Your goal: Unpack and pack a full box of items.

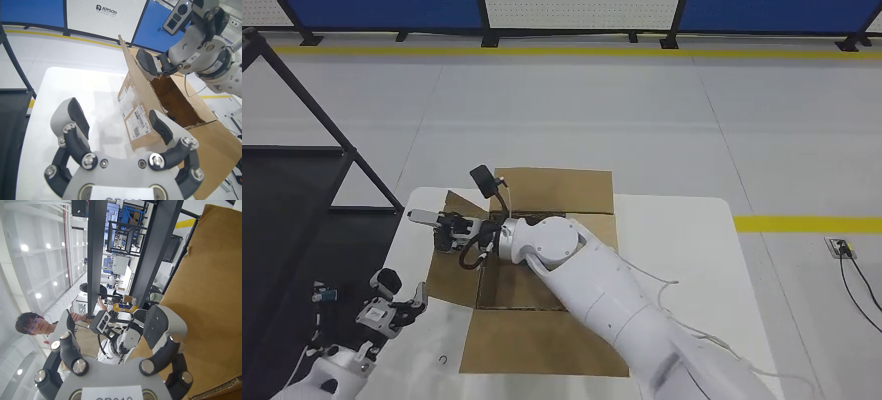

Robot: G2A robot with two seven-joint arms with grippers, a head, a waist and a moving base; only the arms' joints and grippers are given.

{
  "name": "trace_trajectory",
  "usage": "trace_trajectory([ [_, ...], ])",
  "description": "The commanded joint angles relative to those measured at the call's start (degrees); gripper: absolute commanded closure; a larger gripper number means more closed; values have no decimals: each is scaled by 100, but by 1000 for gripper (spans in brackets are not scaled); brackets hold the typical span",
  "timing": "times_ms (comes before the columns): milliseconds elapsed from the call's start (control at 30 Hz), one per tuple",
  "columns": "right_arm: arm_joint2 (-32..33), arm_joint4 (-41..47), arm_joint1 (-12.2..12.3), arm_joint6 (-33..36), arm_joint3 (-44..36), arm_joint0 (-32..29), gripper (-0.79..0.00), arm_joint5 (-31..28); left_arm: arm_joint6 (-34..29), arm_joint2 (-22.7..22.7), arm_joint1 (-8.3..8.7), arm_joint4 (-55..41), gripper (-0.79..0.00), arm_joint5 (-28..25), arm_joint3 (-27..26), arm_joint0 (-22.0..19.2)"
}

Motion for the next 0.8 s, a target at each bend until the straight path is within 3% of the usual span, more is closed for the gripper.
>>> trace_trajectory([
  [0,25,-19,-38,29,76,19,-785,-30,88,-40,-5,-19,-785,3,-27,63],
  [367,173,-123,-176,140,295,55,-785,-125,328,-366,-28,-159,-785,-211,-332,605],
  [767,368,-254,-233,250,372,75,-785,-397,27,88,-36,264,-785,311,170,76],
])
